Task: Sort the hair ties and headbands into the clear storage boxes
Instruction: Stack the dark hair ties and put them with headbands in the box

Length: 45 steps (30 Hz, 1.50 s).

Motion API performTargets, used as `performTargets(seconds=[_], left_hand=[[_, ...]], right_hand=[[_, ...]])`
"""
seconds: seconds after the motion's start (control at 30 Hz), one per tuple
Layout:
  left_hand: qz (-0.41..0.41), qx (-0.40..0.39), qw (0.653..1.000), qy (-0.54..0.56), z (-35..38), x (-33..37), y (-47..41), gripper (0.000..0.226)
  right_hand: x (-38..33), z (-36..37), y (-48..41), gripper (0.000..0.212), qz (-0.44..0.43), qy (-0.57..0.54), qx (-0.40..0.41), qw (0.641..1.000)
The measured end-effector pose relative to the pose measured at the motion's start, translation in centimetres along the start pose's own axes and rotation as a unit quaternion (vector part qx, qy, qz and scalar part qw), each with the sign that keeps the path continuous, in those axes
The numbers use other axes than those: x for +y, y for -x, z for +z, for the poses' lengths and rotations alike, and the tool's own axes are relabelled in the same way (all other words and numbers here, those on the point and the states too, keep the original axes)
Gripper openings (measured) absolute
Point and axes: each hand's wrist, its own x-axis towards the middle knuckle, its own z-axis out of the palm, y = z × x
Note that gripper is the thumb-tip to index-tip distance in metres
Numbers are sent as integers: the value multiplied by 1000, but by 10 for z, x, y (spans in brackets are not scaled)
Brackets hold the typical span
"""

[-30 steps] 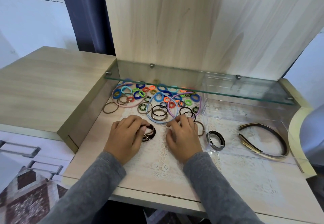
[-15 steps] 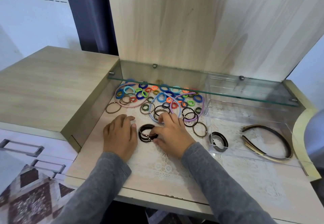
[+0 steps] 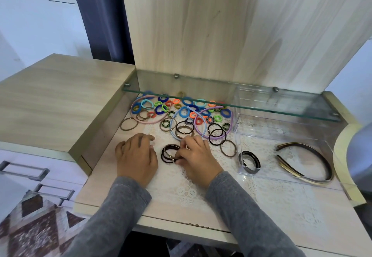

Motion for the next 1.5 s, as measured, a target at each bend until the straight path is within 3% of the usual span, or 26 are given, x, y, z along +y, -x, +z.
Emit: performTargets(seconds=[0.1,0.2,0.3,0.4,0.53,0.63,0.7,0.83,1.03,1.33,1.5], left_hand=[[9,12,1000,16,-6,3,1,25],[-3,-6,998,66,-9,3,-1,21],[-39,-27,965,259,-9,12,-3,19],[-90,-84,882,454,-14,36,-1,23],[-193,-141,714,658,-18,71,0,21],[-261,-144,577,760,-20,84,1,22],[-276,-144,534,786,-20,86,0,22],[-265,-159,551,775,-19,88,2,21],[-254,-158,564,770,-15,89,5,40],[-214,-186,582,762,-14,89,8,32],[-224,-190,549,782,-15,83,6,37]], right_hand=[[3,3,9,7,79,-109,30,990],[6,1,9,6,175,-221,75,957],[4,-7,7,9,265,-351,94,893],[4,-13,9,13,288,-409,119,858],[7,-19,12,12,290,-447,144,834],[12,-21,16,9,300,-496,147,801],[16,-20,18,4,299,-510,138,795],[20,-18,20,7,280,-530,124,791],[20,-11,21,10,246,-506,106,820],[15,-8,20,11,235,-480,86,841],[14,-9,21,7,241,-498,99,827]])
